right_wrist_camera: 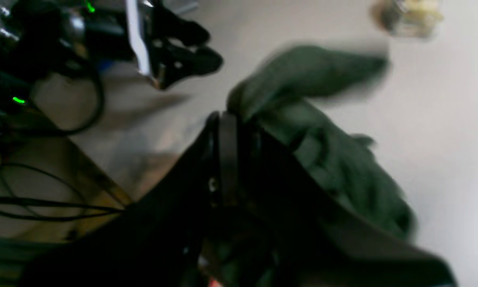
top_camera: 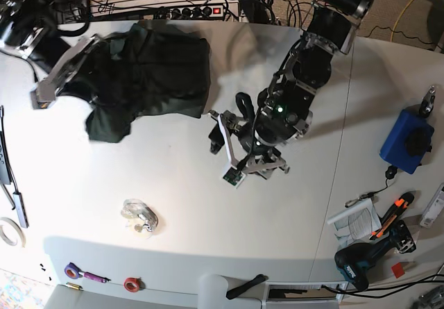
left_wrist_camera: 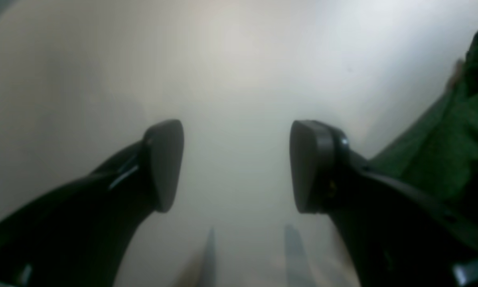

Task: Layout the t-shirt on the table in an organized manner, then fold the t-shirt properly
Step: 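Grasp the shirt edge with the right gripper and fold it over the bundle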

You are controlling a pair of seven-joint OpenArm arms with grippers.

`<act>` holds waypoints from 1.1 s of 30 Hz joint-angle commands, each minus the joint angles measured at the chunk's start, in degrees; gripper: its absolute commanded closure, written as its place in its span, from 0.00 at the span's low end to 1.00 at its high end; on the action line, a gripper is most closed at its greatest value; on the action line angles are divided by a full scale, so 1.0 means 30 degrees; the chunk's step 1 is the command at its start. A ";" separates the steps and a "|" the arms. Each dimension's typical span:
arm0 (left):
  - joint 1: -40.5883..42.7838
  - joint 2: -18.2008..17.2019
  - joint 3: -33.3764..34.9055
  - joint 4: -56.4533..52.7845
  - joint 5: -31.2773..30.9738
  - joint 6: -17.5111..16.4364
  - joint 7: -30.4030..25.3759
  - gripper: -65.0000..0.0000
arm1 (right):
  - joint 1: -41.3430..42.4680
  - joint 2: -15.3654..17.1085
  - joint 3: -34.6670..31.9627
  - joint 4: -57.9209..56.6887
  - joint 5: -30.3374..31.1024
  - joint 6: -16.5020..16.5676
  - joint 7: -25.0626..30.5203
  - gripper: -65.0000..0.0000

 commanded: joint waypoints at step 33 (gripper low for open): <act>-0.0291 0.0131 -0.0058 0.0357 -0.0051 0.0000 -0.0277 0.36 | 0.1566 -0.0568 -0.8102 0.0240 -1.6699 -0.2011 0.5340 0.52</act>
